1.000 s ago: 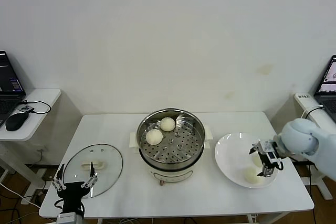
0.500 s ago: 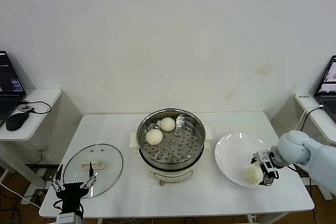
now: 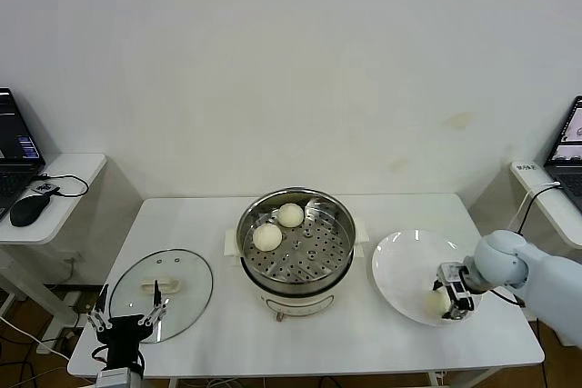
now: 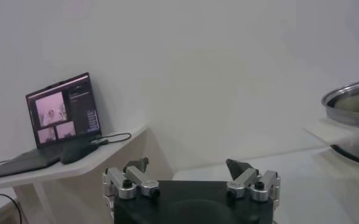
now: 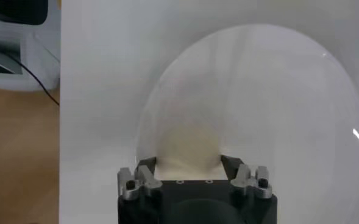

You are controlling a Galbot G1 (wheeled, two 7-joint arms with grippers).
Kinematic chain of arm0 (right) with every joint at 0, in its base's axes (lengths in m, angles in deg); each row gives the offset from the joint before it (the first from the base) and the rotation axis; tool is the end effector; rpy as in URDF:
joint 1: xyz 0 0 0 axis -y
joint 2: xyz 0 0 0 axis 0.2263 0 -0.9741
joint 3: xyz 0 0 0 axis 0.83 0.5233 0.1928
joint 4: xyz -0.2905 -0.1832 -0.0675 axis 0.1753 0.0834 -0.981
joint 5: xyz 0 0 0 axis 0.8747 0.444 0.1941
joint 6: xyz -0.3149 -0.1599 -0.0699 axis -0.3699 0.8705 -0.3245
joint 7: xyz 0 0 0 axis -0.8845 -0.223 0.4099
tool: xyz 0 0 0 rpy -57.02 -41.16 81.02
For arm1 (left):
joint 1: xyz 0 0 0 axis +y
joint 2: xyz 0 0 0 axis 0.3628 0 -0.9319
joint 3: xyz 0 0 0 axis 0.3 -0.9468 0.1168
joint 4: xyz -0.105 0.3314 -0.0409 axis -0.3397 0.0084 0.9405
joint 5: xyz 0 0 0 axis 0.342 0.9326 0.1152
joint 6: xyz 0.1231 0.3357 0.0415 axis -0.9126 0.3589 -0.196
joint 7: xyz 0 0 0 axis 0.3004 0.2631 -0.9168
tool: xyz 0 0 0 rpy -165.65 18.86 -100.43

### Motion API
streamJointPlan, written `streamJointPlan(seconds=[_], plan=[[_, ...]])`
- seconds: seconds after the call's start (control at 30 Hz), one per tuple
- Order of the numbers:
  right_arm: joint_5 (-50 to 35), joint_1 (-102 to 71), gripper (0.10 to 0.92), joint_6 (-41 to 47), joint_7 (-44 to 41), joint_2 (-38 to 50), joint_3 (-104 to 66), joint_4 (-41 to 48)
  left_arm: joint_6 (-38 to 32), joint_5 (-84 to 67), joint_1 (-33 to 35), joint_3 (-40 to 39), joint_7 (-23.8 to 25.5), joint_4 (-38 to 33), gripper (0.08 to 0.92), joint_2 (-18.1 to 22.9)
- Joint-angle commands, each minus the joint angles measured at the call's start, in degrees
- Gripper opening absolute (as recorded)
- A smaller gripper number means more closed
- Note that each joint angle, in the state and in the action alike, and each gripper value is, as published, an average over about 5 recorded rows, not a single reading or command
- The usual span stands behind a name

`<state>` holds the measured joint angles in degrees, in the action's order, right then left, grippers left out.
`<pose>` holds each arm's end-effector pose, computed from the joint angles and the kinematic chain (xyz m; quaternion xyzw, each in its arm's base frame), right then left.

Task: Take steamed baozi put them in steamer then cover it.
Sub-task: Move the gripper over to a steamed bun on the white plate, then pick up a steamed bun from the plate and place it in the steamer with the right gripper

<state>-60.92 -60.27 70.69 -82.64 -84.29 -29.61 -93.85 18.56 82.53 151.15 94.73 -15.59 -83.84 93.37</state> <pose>0.4147 -0.1793 -0.2323 0.4844 -0.5341 0.5392 0.4351 0.1395 0.0561 -0.2990 0.1376 -0.9785 -0.1401 0.0623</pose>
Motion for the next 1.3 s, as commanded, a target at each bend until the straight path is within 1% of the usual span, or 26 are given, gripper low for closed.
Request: streamJointPlan(seconds=[0.03, 0.17, 0.33, 0.53, 0.73, 0.9, 1.1, 1.3], plan=[[-0.8, 2.7, 0.619, 0.0, -0.9, 0.1, 0.7, 0.1, 0.0, -0.1, 0.0, 0.1, 0.0, 0.0, 0.823, 0.0], [-3.9, 10.1, 0.605, 0.2, -2.3, 0.9, 4.4, -1.2, -0.1, -0.1, -0.1, 0.0, -0.1, -0.1, 0.823, 0.0], [-9.4, 21.9, 0.61, 0.7, -3.9, 1.2, 8.3, -2.7, -0.1, -0.2, -0.1, 0.0, -0.1, -0.3, 0.823, -0.1], [-16.4, 36.2, 0.611, 1.6, -4.6, -1.4, 13.8, -3.0, -0.1, -0.3, -0.2, -0.1, -0.1, -0.7, 0.823, -0.1], [-21.3, 51.4, 0.611, 2.5, -4.1, -8.9, 23.4, -3.2, 0.0, -0.4, -0.3, -0.2, -0.1, -1.1, 0.823, -0.3], [-25.0, 57.3, 0.611, 3.3, -2.7, -18.0, 27.9, -3.3, 0.0, -0.7, -0.4, 0.1, -0.1, -1.1, 0.823, -0.3], [-27.2, 56.6, 0.611, 1.0, -1.8, -27.4, 29.9, -2.9, 0.0, -1.3, -0.3, 1.2, -0.1, -1.0, 0.823, -0.1], [-23.6, 51.5, 0.611, -5.9, -1.2, -33.3, 32.1, -2.0, -0.2, -1.9, -0.1, 2.3, -0.2, -1.0, 0.823, 0.4]])
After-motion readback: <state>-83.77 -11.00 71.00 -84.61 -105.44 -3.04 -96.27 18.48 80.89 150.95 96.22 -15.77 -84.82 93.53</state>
